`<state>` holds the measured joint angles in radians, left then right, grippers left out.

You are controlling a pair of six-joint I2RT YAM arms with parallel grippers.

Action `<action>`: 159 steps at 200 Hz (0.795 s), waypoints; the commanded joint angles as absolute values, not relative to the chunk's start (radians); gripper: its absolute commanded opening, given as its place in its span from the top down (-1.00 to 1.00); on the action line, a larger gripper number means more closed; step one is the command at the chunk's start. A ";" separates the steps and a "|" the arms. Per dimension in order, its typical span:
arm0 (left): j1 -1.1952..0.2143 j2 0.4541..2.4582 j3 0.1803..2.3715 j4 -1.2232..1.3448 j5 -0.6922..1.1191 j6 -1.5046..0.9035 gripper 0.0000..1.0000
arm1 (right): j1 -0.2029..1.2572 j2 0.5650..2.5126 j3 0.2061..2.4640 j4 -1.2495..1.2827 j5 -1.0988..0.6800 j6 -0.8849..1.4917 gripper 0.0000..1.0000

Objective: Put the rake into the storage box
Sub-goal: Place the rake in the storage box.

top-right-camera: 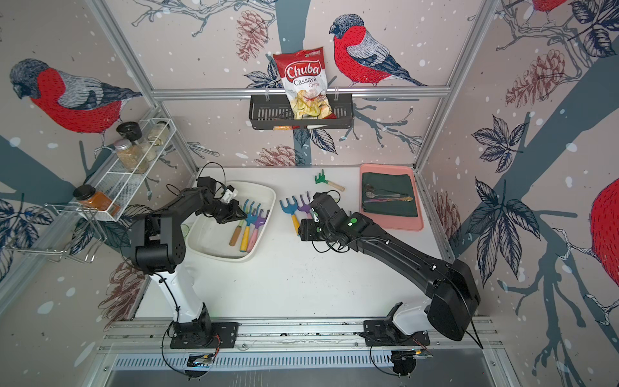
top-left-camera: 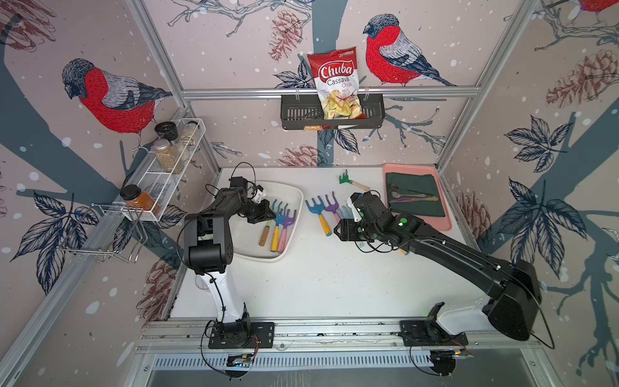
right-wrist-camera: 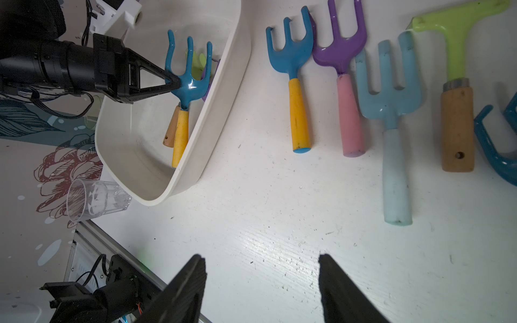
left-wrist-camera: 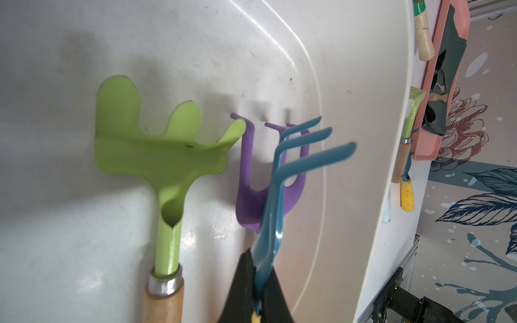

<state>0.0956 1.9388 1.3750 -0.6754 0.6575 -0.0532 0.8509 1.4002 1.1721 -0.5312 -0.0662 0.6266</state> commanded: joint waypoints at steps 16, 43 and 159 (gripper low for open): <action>0.101 1.951 1.382 -0.660 0.618 -0.054 0.71 | 0.853 1.403 1.181 -0.533 -0.062 0.611 -0.35; 0.101 1.951 1.385 -0.648 0.610 -0.060 0.61 | 0.851 1.397 1.187 -0.540 -0.051 0.609 -0.35; 0.096 1.824 1.416 -0.659 0.589 -0.123 -0.28 | 0.853 1.389 1.186 -0.535 -0.051 0.612 -0.36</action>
<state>0.1005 1.8786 1.4239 -0.6628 0.5674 -0.0841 0.8509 1.3941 1.1820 -0.5323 -0.0582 0.6258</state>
